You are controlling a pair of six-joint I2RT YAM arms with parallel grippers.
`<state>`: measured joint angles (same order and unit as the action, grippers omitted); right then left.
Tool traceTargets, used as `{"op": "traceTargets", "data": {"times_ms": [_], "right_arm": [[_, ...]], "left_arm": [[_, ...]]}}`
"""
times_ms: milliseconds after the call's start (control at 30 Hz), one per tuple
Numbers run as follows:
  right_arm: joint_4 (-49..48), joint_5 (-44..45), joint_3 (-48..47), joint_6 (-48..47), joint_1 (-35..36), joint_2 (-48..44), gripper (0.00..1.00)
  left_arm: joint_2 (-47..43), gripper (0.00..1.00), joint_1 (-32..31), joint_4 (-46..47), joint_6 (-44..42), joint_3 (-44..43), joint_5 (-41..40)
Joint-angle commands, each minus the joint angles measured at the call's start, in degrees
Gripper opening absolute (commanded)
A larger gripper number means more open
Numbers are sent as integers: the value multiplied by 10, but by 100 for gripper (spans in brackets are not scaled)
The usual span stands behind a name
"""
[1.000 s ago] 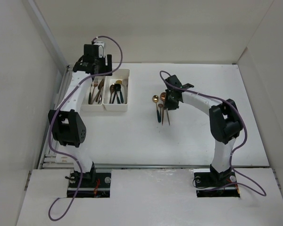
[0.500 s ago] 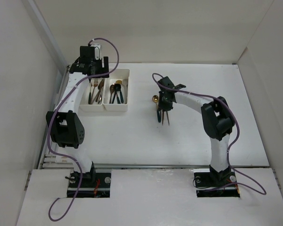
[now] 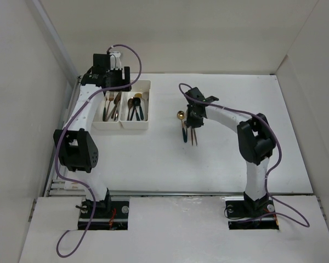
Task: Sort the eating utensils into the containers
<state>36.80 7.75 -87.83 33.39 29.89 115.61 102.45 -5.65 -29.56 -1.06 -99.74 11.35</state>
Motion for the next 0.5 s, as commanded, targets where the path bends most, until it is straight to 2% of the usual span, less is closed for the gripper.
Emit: {"op": "traceTargets", "data": {"times_ms": [0, 100, 133, 233, 300, 333, 367, 400, 467], "right_arm": [[12, 28, -33, -9, -27, -79, 32], [12, 39, 3, 9, -77, -121, 34], [6, 47, 15, 15, -93, -132, 38], [-8, 61, 70, 27, -155, -175, 46], [-14, 82, 99, 27, -184, -197, 54], [-20, 93, 108, 27, -192, -220, 65], [-20, 93, 116, 27, -197, -231, 65], [-20, 105, 128, 27, -207, -241, 69], [-20, 116, 133, 33, -219, -269, 70]], "left_arm": [[-26, 66, -36, 1, 0, 9, 61], [-6, 66, -126, -4, 0, 9, 89], [12, 66, -175, -4, 0, 15, 89], [50, 66, -239, 24, 5, 28, 81], [74, 66, -290, 29, 12, 35, 66], [100, 67, -319, 35, 12, 35, 49], [113, 67, -332, 35, 12, 35, 38], [125, 67, -343, 35, 12, 35, 24], [167, 67, -350, 36, 29, 20, -8]]}}
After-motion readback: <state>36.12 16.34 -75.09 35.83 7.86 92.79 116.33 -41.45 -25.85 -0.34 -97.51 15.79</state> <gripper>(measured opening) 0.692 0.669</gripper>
